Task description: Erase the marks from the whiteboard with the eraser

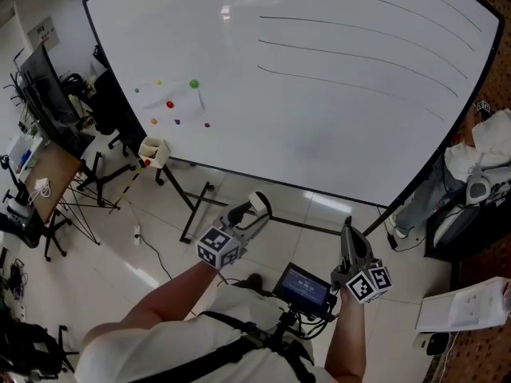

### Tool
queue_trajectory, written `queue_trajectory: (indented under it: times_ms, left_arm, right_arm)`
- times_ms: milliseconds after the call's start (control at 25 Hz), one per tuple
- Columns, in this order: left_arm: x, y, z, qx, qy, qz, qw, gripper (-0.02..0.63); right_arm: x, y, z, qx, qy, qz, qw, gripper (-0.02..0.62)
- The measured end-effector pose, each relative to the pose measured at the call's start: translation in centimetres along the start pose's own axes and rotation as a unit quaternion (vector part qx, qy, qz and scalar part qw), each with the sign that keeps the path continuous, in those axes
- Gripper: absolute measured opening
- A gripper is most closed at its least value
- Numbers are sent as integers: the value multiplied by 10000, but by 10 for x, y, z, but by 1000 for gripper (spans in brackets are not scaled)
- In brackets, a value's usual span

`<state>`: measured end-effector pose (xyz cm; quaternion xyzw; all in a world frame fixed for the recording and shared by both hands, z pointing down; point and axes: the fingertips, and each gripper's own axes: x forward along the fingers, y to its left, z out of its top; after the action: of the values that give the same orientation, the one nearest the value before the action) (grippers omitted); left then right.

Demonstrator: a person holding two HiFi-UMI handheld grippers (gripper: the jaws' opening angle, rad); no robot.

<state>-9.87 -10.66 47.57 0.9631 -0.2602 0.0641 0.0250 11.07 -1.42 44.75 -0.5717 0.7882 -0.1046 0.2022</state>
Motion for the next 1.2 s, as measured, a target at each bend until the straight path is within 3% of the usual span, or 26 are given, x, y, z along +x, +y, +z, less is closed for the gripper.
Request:
queue_trajectory:
  times_ms: [360, 640, 1040, 1200]
  left_arm:
    - [52, -8, 29, 252, -149, -269, 9992, 265]
    - [74, 44, 82, 780, -654, 217, 9946, 265]
    - [79, 147, 150, 852, -1151, 807, 9864, 265]
    - [78, 170, 191, 1082, -1507, 729, 9799, 264]
  right_arm:
    - [-17, -9, 18, 310, -322, -53, 9990, 5]
    - [18, -30, 45, 35, -294, -126, 9995, 5]
    - [164, 4, 96, -883, -206, 831, 9924, 5]
    - [198, 19, 100, -978, -309, 1077, 9889, 5]
